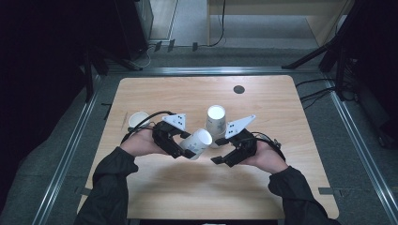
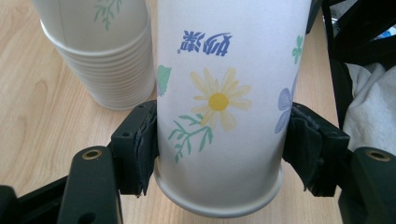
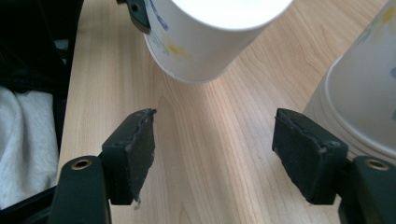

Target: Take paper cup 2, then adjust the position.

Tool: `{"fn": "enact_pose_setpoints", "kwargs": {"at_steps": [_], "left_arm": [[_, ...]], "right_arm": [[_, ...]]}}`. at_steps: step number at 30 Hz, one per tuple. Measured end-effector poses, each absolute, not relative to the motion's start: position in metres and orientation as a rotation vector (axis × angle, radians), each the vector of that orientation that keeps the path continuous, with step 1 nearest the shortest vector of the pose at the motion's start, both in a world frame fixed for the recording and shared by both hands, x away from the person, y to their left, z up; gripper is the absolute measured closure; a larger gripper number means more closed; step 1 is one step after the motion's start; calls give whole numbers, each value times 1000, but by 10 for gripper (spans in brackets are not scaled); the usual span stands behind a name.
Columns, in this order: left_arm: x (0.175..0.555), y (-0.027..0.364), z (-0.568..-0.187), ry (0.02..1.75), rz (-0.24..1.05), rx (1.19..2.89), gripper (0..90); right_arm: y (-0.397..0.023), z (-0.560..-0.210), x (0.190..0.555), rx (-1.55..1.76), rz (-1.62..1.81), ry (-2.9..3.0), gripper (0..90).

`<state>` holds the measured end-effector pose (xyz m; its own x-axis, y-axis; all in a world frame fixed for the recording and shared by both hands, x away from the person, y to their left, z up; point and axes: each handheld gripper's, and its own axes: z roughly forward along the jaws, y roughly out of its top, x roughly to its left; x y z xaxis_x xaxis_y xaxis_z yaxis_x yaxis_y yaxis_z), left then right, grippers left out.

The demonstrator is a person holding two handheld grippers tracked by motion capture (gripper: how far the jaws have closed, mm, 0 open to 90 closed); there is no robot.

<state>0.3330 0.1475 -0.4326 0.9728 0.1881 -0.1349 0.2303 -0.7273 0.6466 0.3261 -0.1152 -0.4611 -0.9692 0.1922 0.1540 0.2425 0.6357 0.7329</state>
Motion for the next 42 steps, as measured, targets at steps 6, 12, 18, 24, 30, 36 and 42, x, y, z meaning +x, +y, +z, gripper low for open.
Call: {"fn": "enact_pose_setpoints", "kwargs": {"at_steps": [6,12,18,24,30,36,42], "left_arm": [[331,146,-438,275,-68,2468,320],[329,143,-445,287,-24,2538,317],[328,137,-449,272,-21,2571,317],[327,125,-457,238,-31,2621,317],[324,115,-458,199,-32,2643,318],[321,109,-456,169,-31,2636,317],[319,105,-456,151,-23,2639,316]], "right_arm": [[-113,-462,328,-364,-1284,-2783,296],[-113,-461,328,-377,-1314,-2779,287],[-112,-461,327,-375,-1317,-2785,276],[-108,-462,325,-351,-1314,-2792,276],[-104,-464,324,-333,-1306,-2793,273],[-99,-466,323,-312,-1288,-2790,284],[-96,-466,322,-292,-1269,-2774,322]]}}
